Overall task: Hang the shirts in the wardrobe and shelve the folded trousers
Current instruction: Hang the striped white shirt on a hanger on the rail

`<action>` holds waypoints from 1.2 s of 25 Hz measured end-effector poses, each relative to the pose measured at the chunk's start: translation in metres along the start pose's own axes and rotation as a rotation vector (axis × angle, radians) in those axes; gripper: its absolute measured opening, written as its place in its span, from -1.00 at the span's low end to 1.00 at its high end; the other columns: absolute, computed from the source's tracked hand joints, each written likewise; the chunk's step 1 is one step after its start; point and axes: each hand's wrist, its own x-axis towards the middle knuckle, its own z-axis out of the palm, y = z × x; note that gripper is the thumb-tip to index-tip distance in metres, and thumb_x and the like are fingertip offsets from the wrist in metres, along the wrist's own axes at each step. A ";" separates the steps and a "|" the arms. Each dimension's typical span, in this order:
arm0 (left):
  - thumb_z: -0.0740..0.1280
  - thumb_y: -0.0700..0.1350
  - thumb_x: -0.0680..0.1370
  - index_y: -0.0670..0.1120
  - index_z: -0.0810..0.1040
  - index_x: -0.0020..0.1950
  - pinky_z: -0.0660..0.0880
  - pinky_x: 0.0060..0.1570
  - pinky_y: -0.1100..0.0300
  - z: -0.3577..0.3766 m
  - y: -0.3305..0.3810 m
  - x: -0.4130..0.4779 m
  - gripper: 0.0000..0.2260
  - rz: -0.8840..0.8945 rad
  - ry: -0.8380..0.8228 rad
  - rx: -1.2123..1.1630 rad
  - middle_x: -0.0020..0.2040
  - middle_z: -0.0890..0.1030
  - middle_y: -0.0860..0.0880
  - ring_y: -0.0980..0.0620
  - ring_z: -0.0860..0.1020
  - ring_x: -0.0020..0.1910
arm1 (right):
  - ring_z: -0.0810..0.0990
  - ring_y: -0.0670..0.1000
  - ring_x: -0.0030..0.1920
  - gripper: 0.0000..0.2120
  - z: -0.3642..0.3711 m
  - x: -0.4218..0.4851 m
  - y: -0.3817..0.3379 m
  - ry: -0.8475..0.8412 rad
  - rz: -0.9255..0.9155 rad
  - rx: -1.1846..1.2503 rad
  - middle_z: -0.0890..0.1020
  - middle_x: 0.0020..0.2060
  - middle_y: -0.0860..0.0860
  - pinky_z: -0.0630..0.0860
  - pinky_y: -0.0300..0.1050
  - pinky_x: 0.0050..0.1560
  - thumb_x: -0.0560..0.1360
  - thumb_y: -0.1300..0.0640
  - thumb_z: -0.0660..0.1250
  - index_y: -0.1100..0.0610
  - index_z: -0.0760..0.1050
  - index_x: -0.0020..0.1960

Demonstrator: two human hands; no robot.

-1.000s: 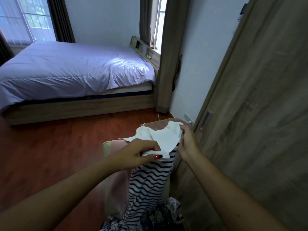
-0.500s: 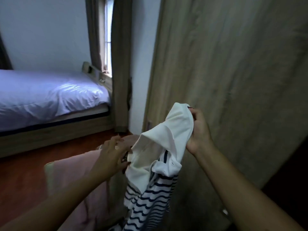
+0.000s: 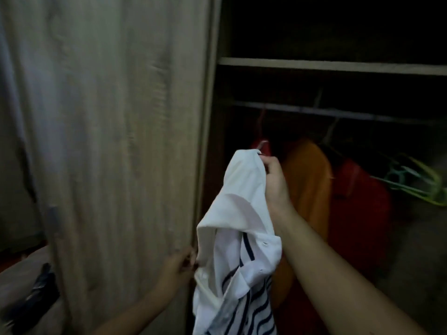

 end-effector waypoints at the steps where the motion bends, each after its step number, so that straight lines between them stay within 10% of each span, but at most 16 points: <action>1: 0.28 -0.20 0.31 0.18 0.50 -0.34 0.44 -0.29 0.36 0.018 0.010 0.006 -0.76 0.090 -0.012 0.068 -0.35 0.58 0.25 0.32 0.55 -0.32 | 0.41 -0.06 -0.44 -0.73 -0.022 -0.005 -0.019 0.053 -0.051 -0.034 0.41 -0.52 -0.06 0.29 -0.18 -0.37 0.45 0.05 0.22 0.06 0.39 -0.42; 5: 0.26 -0.30 0.32 0.13 0.66 -0.16 0.43 -0.06 0.49 0.074 0.037 0.021 -0.64 0.271 -0.041 0.159 0.01 0.60 0.31 0.36 0.58 -0.04 | 0.33 -0.10 -0.56 -0.60 -0.085 -0.030 -0.081 0.183 -0.170 -0.126 0.33 -0.61 -0.10 0.24 -0.19 -0.45 0.46 0.09 0.19 0.03 0.28 -0.54; 17: 0.26 -0.24 0.25 -0.01 0.42 0.21 0.38 0.01 0.43 0.079 0.205 0.102 -0.49 0.534 -0.166 0.130 0.11 0.41 0.14 0.31 0.43 0.10 | 0.51 0.09 -0.17 -0.82 -0.219 0.001 -0.151 0.464 -0.439 -0.815 0.55 -0.29 0.08 0.39 -0.04 -0.12 0.47 0.21 0.19 0.02 0.46 -0.26; 22: 0.25 -0.20 0.30 -0.08 0.38 0.33 0.44 -0.09 0.30 0.079 0.230 0.122 -0.43 0.507 -0.238 0.252 0.20 0.37 0.06 0.15 0.44 0.03 | 0.56 0.17 -0.05 -0.82 -0.242 0.045 -0.196 0.620 -0.679 -1.545 0.61 -0.07 0.26 0.38 -0.11 -0.01 0.41 0.37 0.29 0.32 0.55 0.01; 30: 0.22 -0.19 0.24 -0.01 0.43 0.22 0.33 -0.25 0.36 0.057 0.213 0.124 -0.47 0.284 -0.215 0.111 0.10 0.40 0.13 0.22 0.42 -0.12 | 0.50 0.38 0.11 -0.68 -0.279 0.078 -0.211 0.729 -0.336 -2.018 0.52 0.07 0.41 0.49 0.16 0.12 0.38 0.31 0.39 0.41 0.42 0.08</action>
